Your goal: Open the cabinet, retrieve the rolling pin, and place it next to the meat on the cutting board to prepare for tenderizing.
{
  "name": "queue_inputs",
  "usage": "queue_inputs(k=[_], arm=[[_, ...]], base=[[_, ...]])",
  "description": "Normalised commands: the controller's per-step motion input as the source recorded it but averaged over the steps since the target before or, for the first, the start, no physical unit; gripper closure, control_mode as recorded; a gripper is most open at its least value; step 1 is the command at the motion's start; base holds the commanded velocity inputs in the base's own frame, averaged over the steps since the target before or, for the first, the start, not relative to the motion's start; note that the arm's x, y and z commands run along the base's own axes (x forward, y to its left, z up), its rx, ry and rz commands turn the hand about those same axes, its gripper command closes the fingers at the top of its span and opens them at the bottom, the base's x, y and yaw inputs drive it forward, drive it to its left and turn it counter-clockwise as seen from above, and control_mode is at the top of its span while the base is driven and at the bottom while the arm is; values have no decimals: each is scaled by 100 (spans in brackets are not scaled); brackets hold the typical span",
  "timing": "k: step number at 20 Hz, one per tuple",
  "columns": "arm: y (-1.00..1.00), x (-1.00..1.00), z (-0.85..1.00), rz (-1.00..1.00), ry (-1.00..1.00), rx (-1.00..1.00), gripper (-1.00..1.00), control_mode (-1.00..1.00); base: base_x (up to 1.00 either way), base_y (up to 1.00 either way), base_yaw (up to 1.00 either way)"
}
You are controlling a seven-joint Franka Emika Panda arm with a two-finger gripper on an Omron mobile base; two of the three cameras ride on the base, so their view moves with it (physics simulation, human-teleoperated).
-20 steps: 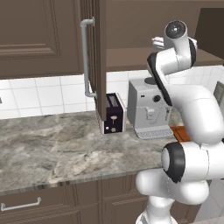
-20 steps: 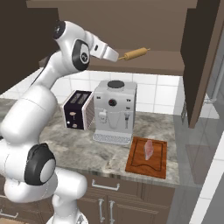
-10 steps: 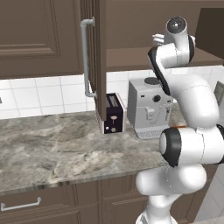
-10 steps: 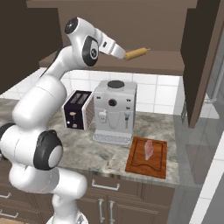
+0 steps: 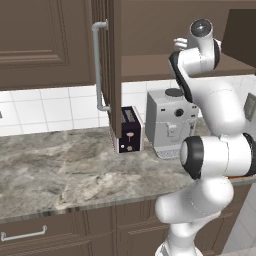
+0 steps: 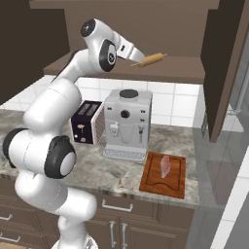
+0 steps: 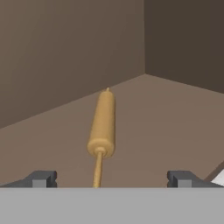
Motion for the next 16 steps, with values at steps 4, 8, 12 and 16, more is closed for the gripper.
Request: queue_inputs(k=[4, 8, 12, 16], arm=[[-6, 29, -8, 2, 0, 0, -100, -100], [-9, 32, -8, 1, 0, 0, -100, -100], [-8, 19, -7, 0, 0, 0, -100, -100], [-10, 6, -7, 0, 0, 0, -100, -100]], base=[[0, 0, 0], [0, 0, 0], [0, 0, 0], [0, 0, 0]])
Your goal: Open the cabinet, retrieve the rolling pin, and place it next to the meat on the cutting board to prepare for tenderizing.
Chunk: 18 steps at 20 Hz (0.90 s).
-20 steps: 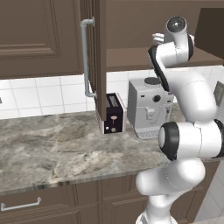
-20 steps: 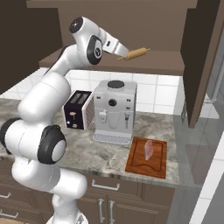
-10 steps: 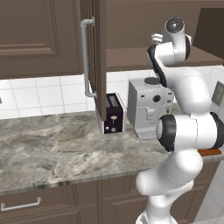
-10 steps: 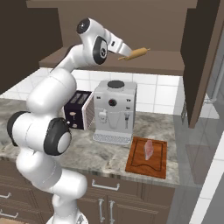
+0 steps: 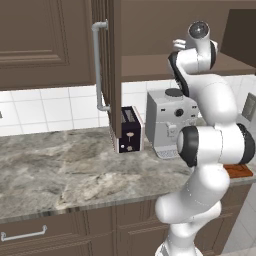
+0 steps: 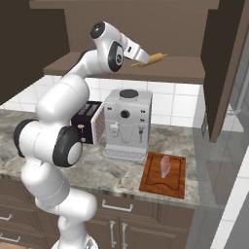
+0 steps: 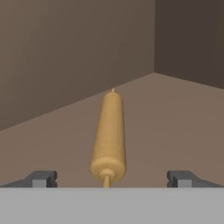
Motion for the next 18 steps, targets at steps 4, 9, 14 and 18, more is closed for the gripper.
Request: queue_inputs(k=[4, 9, 14, 18], arm=[[-10, 10, -5, 0, 0, 0, -100, -100], [-8, 15, -5, 0, 0, 0, -100, -100], [-9, 18, -3, 0, 0, 0, -100, -100], [-8, 17, -3, 0, 0, 1, -100, -100]], base=[[0, 0, 0], [0, 0, 0], [0, 0, 0], [0, 0, 0]])
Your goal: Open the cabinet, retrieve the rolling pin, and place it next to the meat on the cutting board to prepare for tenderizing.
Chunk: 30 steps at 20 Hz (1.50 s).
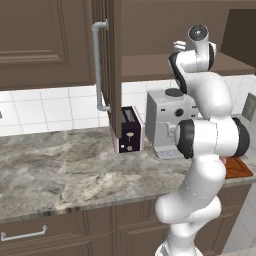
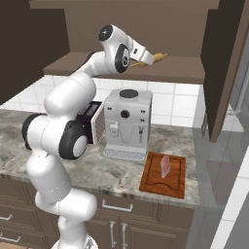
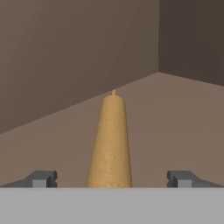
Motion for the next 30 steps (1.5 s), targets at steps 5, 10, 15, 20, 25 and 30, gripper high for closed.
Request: queue_inputs(k=[5, 10, 15, 20, 25, 30], arm=[[-8, 17, -5, 0, 0, 2, -100, -100], [-6, 17, -9, 0, 2, 2, -100, -100], [-3, 22, -10, 0, 5, 3, -100, -100], [0, 11, -4, 0, 2, 6, -100, -100], [0, 7, -13, 0, 4, 4, 100, -100], [0, 1, -11, 0, 3, 4, 100, -100]], base=[[0, 0, 0], [0, 0, 0], [0, 0, 0], [0, 0, 0], [0, 0, 0], [0, 0, 0]])
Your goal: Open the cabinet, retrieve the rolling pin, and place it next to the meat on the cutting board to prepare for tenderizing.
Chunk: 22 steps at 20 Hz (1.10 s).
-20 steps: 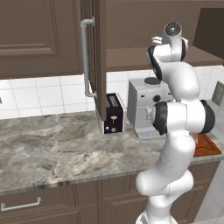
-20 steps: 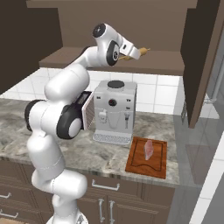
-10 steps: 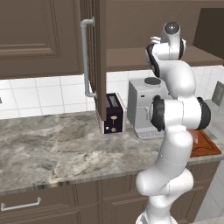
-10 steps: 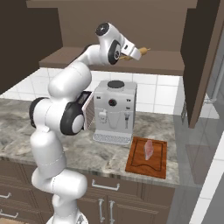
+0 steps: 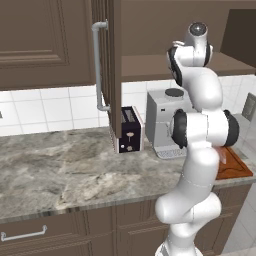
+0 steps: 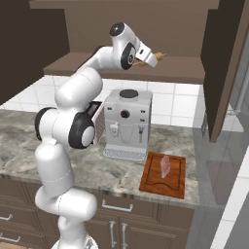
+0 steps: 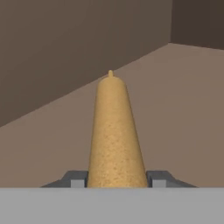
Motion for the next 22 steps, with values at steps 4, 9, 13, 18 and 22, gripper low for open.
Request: queue_inputs(k=[4, 9, 13, 18, 22], arm=[[0, -16, -12, 0, -2, 4, 100, -100], [0, -58, 0, -1, -12, 3, 100, -100], [4, -84, 0, -4, -15, 1, 100, -100], [8, -98, 0, -8, -11, 1, 100, -100], [12, -98, 0, -16, -8, 0, 100, -100]], base=[[0, 0, 0], [0, 0, 0], [0, 0, 0], [0, 0, 0], [0, 0, 0]])
